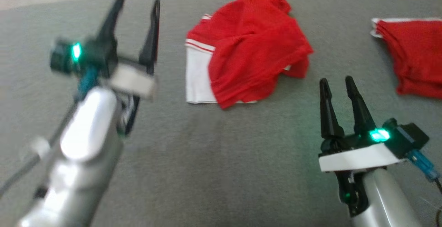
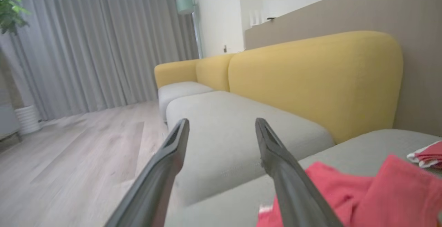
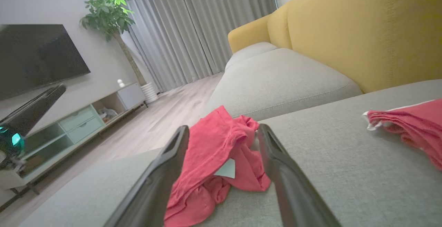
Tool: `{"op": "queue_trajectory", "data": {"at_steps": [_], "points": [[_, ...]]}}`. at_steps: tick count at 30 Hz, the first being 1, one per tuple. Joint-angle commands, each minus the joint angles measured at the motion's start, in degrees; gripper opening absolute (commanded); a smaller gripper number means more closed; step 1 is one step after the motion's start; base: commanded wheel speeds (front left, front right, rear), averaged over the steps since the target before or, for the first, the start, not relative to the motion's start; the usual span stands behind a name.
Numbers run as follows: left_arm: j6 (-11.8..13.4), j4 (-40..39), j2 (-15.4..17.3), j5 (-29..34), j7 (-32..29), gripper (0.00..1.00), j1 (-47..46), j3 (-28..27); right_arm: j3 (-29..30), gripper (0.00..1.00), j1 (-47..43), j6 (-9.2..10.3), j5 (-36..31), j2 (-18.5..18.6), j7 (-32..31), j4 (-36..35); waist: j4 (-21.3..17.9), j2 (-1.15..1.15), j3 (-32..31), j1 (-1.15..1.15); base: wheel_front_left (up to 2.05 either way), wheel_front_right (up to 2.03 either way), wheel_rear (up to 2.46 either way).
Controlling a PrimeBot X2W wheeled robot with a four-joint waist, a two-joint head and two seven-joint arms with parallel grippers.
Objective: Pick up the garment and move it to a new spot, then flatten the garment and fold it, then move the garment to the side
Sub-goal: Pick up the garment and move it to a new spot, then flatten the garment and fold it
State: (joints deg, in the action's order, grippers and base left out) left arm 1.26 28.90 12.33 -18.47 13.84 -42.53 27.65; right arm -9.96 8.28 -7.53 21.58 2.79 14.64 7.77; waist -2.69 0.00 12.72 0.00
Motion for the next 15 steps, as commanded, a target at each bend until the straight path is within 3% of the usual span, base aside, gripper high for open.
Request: {"op": "queue_trajectory", "data": {"at_steps": [1,10,15], "points": [[0.7,-3.2,2.0,-0.4,0.8,1.0,1.4,-2.1,-0.6,1.0,-0.3,0.04,-1.0,0.1,0.4,-1.3,4.1,0.0,-3.0,0.0,0.0,0.0,0.0],[4.5,-12.1,-0.6,-2.1,1.1,1.0,21.4,-4.8,1.4,1.0,-3.7,0.04,-2.9,0.1,0.4,-0.4,8.2,0.0,-5.4,0.0,0.0,0.0,0.0],[5.2,-15.3,-2.7,-0.1,1.1,1.0,27.1,-6.6,1.2,1.0,-4.8,0.04,-3.1,0.1,0.4,-0.1,8.6,0.0,-5.6,0.0,0.0,0.0,0.0]]}}
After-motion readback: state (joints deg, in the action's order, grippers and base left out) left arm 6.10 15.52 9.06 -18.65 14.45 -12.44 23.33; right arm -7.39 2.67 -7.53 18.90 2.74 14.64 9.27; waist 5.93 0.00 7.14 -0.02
